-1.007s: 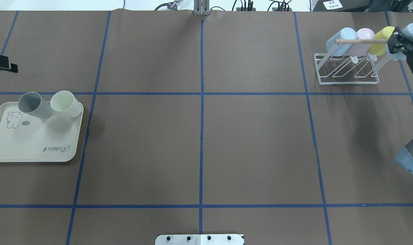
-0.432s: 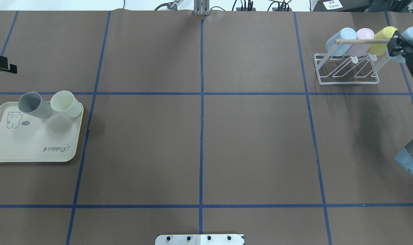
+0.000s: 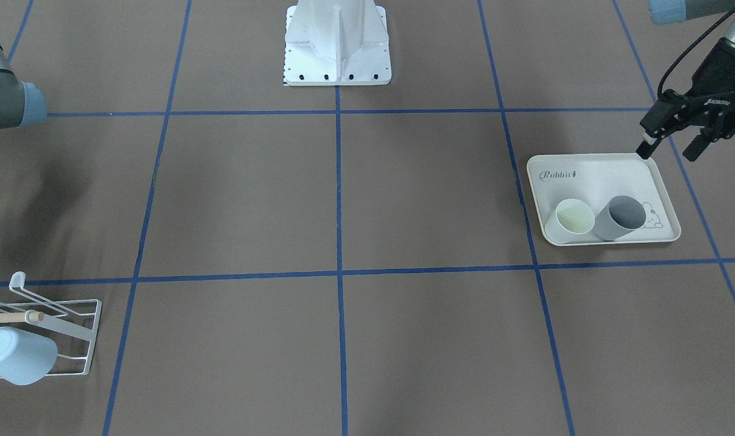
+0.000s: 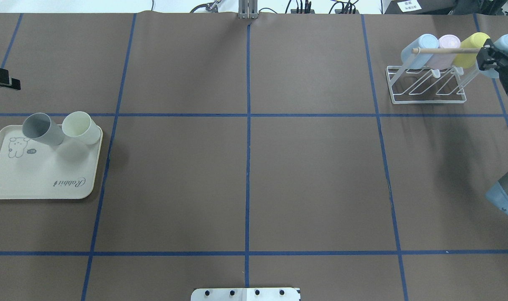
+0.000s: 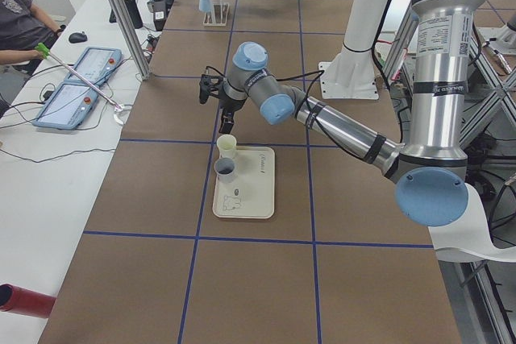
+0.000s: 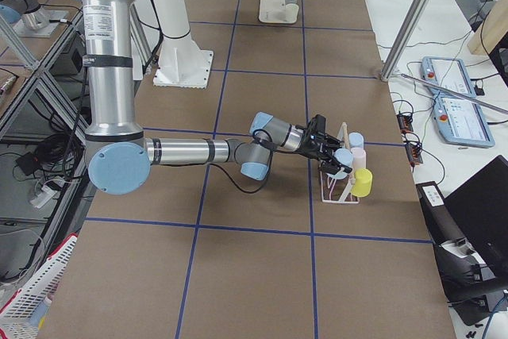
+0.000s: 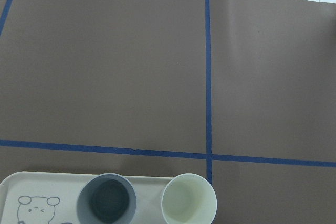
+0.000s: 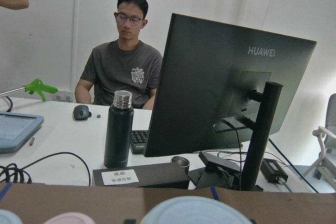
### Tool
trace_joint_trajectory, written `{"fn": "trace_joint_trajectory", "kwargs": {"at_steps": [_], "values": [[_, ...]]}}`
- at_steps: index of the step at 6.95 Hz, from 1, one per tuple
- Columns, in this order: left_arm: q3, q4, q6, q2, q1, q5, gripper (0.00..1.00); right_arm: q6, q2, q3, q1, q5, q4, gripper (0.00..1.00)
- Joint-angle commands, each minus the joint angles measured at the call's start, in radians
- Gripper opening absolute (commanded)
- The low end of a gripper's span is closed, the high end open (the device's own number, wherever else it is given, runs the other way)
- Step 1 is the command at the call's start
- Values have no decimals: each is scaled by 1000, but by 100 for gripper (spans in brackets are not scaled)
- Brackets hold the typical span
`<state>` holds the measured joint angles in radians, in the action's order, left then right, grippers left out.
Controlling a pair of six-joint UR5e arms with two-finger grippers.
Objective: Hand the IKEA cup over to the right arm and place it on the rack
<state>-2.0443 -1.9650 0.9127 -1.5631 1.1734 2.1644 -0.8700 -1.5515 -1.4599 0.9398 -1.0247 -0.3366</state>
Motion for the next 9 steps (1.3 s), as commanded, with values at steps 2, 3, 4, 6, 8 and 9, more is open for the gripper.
{"fn": "trace_joint_trajectory", "kwargs": {"at_steps": [2, 3, 4, 6, 8, 9], "values": [[1, 0, 0, 0, 0, 0, 100, -1, 7, 24, -6, 0, 1, 0], [1, 0, 0, 0, 0, 0, 100, -1, 8, 30, -10, 0, 1, 0], [0, 0, 0, 0, 0, 0, 100, -1, 10, 30, -15, 0, -1, 0], [1, 0, 0, 0, 3, 0, 100, 0, 14, 42, -18, 0, 1, 50], [0, 0, 0, -2, 3, 0, 100, 2, 31, 53, -18, 0, 2, 100], [-1, 0, 2, -2, 3, 2, 100, 3, 31, 53, -18, 0, 13, 100]]}}
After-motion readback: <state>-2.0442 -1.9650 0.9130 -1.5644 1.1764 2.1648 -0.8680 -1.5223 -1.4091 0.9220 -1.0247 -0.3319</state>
